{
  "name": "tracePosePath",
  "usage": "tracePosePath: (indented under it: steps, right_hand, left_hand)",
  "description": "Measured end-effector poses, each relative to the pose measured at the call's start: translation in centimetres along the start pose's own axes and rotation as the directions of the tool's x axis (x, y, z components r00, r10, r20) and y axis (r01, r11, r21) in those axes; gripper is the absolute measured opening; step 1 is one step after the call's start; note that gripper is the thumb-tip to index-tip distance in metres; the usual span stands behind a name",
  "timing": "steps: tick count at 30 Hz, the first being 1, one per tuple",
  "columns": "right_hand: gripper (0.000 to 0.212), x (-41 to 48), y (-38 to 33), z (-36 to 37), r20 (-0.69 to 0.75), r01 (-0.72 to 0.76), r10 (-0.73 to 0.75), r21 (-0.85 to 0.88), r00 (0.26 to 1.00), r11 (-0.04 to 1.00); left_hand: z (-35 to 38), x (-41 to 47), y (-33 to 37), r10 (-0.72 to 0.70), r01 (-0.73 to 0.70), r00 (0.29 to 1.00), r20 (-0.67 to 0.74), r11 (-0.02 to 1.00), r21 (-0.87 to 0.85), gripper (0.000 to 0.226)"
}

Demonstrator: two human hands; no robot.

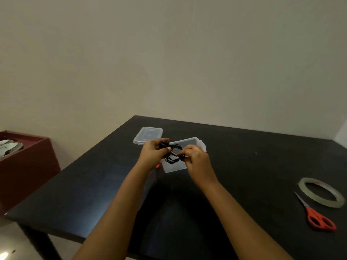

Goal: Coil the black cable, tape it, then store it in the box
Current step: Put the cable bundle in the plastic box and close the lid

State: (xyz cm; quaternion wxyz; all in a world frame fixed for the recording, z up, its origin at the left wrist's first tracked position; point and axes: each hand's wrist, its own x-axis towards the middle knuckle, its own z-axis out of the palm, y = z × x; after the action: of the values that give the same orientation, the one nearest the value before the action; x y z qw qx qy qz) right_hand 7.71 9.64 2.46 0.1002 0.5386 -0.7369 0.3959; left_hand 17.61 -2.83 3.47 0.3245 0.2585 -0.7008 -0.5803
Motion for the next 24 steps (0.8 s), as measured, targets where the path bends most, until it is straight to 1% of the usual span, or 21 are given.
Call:
tracePosePath:
  steps: [6, 10, 13, 17, 19, 22, 24]
  right_hand:
    - [0.016, -4.6, 3.3, -5.6, -0.119, -0.187, 0.181, -0.043, 0.976, 0.981]
    - [0.018, -6.9, 4.4, -7.2, -0.134, -0.315, 0.307, -0.042, 0.942, 0.948]
    - [0.020, -7.5, 4.5, -7.8, -0.092, -0.379, 0.375, -0.025, 0.923, 0.925]
    - [0.023, -6.1, 4.1, -9.7, 0.121, -0.534, 0.528, 0.019, 0.841, 0.846]
    - [0.024, -5.2, 4.3, -10.9, 0.187, -0.546, 0.545, -0.050, 0.817, 0.836]
    - [0.021, -4.3, 5.0, -12.1, 0.156, -0.512, 0.530, -0.142, 0.834, 0.847]
    - [0.020, -3.9, 5.6, -12.2, 0.103, -0.504, 0.535, -0.224, 0.839, 0.834]
  left_hand:
    - [8.3, -0.5, 1.6, 0.013, -0.028, 0.982, 0.188, 0.997, 0.078, 0.037]
    - [11.0, -1.2, 1.4, -0.002, -0.040, 0.964, 0.265, 0.988, 0.150, 0.037]
    - [11.9, -1.4, 1.4, -0.024, -0.025, 0.961, 0.275, 0.985, 0.171, 0.036]
    - [12.3, -1.0, 2.0, -0.074, 0.007, 0.956, 0.283, 0.973, 0.231, 0.033]
    - [12.5, -0.8, 2.2, -0.097, 0.027, 0.950, 0.296, 0.973, 0.230, 0.032]
    - [13.2, 0.0, 2.4, -0.121, 0.072, 0.954, 0.273, 0.980, 0.185, 0.032]
    - [13.9, 0.6, 2.3, -0.135, 0.080, 0.960, 0.247, 0.973, 0.219, 0.030]
